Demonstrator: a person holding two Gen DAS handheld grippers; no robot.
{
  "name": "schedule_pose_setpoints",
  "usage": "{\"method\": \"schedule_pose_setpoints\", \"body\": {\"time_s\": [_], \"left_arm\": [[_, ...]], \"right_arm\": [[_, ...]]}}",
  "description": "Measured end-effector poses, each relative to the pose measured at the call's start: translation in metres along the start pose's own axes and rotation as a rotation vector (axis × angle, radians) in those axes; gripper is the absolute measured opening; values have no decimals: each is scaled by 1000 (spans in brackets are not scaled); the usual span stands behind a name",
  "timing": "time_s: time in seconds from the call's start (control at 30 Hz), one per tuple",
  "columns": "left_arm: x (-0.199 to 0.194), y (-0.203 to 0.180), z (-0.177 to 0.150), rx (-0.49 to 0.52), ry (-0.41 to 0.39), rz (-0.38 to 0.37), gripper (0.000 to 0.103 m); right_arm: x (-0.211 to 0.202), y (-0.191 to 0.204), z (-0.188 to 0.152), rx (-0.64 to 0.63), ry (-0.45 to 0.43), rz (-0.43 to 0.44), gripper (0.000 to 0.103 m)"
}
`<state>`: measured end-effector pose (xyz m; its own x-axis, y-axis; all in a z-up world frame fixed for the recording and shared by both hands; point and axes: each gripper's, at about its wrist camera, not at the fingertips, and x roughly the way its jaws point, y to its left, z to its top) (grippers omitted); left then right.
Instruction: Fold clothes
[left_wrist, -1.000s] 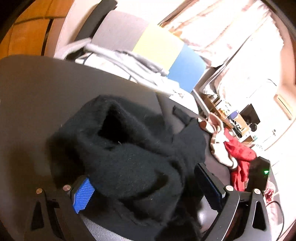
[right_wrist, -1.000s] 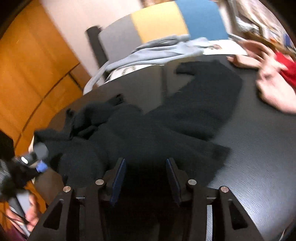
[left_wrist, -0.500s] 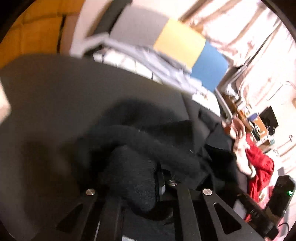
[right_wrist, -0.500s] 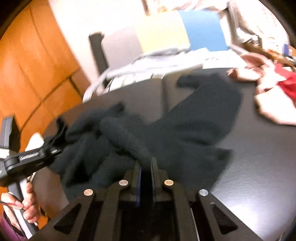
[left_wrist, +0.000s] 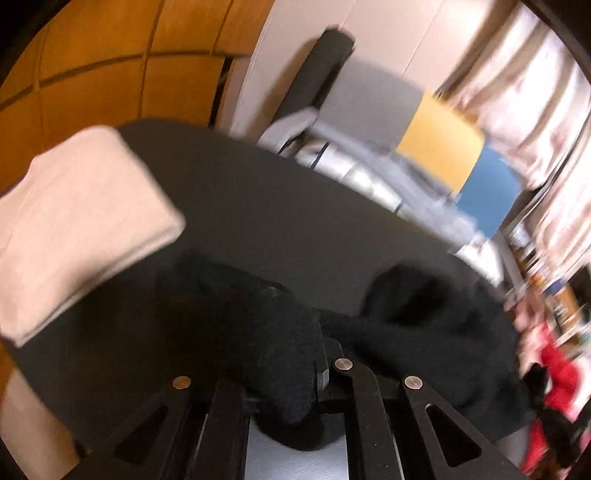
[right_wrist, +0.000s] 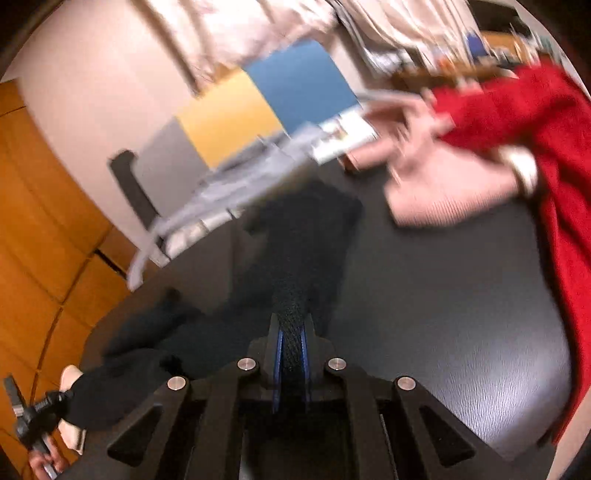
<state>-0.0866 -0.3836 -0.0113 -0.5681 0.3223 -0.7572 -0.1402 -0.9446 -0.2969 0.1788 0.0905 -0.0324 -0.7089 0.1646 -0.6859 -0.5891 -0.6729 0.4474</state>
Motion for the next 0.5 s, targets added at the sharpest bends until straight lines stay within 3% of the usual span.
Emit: {"method": "schedule_pose_setpoints", "body": {"time_s": [0.07,0.17,0.2,0.23,0.3,0.4,0.5], "left_arm": [[16,9,-18,38,74,62,10],[25,19,-35,28,140,73,20],[24,24,-38,18,144,67,29],[22,28,-41,8,147,63,46],[6,38,-38,-32,90,86,71],[-22,49,-36,-82,-12,102,73],[-41,35,-32,-54,-49,68,74]], "right_arm": [[13,-13,-10,18,51,-34,12],[12,-27,-16,47,67,-23,27],[10,-32,-17,57,68,-19,27],[6,-36,-16,67,67,-15,28],[-3,-45,-14,87,65,-8,28],[-18,-57,-16,130,54,11,28],[-27,-57,-19,131,35,41,29]]}}
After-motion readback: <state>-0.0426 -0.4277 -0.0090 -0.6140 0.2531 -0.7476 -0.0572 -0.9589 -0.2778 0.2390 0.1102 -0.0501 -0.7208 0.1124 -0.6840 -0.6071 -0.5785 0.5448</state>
